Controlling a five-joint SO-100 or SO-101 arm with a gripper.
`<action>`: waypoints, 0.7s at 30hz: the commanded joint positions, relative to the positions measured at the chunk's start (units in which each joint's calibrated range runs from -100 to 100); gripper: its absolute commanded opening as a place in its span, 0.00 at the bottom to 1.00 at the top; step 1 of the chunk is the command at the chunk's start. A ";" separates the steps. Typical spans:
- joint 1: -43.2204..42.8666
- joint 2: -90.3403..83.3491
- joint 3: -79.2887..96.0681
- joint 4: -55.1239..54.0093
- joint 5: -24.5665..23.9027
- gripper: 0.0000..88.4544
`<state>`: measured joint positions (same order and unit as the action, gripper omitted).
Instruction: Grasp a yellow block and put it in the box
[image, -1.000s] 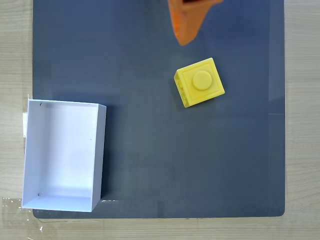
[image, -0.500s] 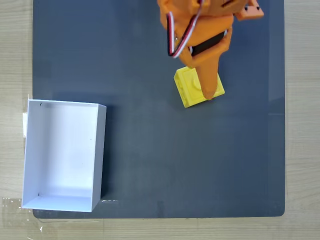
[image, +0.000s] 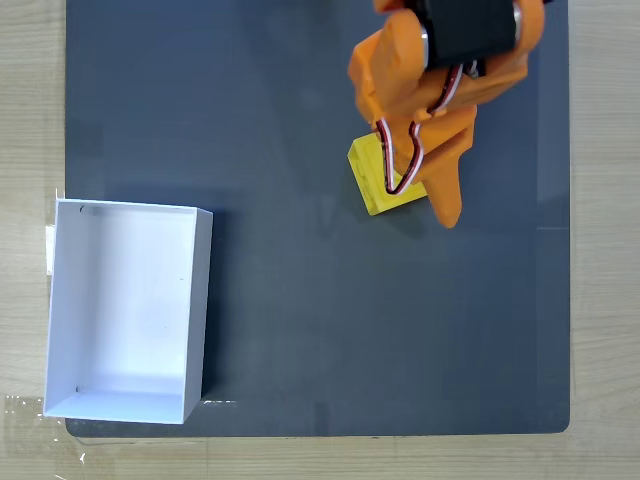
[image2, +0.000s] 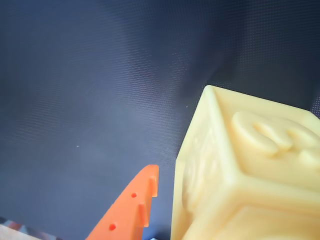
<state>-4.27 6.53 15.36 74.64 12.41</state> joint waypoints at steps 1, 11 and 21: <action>-0.10 2.11 -2.47 -3.44 -0.24 0.58; 0.49 4.15 -2.47 -4.22 -0.19 0.55; 0.57 4.06 -2.56 -4.31 -0.19 0.25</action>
<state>-4.72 11.08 13.64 70.40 11.94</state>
